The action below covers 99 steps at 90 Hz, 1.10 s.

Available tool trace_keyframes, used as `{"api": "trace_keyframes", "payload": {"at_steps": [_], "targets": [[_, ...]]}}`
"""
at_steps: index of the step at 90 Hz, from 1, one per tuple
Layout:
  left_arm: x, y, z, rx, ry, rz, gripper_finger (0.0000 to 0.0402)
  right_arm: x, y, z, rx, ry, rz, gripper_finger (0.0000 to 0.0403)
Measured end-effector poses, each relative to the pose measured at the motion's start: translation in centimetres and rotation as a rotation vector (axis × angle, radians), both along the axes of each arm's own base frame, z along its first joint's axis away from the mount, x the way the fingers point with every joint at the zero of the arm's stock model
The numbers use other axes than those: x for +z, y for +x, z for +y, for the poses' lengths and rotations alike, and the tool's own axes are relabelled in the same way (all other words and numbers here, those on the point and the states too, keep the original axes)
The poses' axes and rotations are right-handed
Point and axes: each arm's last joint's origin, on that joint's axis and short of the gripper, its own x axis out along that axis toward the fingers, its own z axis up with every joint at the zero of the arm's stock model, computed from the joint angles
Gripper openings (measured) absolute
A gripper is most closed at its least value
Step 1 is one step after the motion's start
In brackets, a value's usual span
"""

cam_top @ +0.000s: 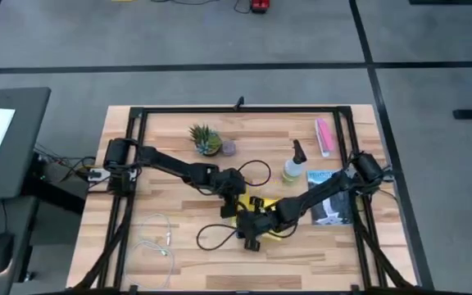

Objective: Apply microfiber cloth
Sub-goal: Wipe the front side of the cellphone using the yellow microfiber cloth

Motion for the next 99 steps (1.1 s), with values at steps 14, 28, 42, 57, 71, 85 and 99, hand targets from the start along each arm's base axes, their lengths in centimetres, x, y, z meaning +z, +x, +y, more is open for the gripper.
{"api": "trace_keyframes", "payload": {"at_steps": [14, 28, 42, 57, 71, 85, 99], "targets": [[0.0, 0.0, 0.0, 0.001, 0.002, 0.0, 0.0219, -0.3, -0.4, -0.6, -0.043, -0.096, 0.044, 0.0], [0.0, 0.0, 0.0, 0.001, 0.003, 0.005, 0.0219, -0.9, -1.7, -1.8, -0.22, -0.219, 0.147, 0.0], [0.0, 0.0, 0.0, 0.003, 0.006, 0.005, 0.0219, -1.2, -2.9, -2.7, -0.39, -0.3, 0.211, 0.0], [0.0, 0.0, 0.0, 0.003, 0.006, 0.004, 0.0219, -1.0, -2.1, -1.8, -0.325, -0.247, 0.133, 0.0], [0.0, 0.0, 0.0, 0.007, 0.004, 0.0, 0.0218, -0.1, -0.6, -0.1, -0.103, -0.126, 0.002, 0.0], [0.0, 0.0, 0.0, 0.008, 0.004, 0.0, 0.0218, 0.3, 0.1, 0.0, -0.033, -0.143, -0.063, 0.0], [0.0, 0.0, 0.0, 0.009, 0.004, -0.001, 0.0218, -0.1, -0.2, -1.2, -0.09, -0.168, 0.008, 0.0]]}}
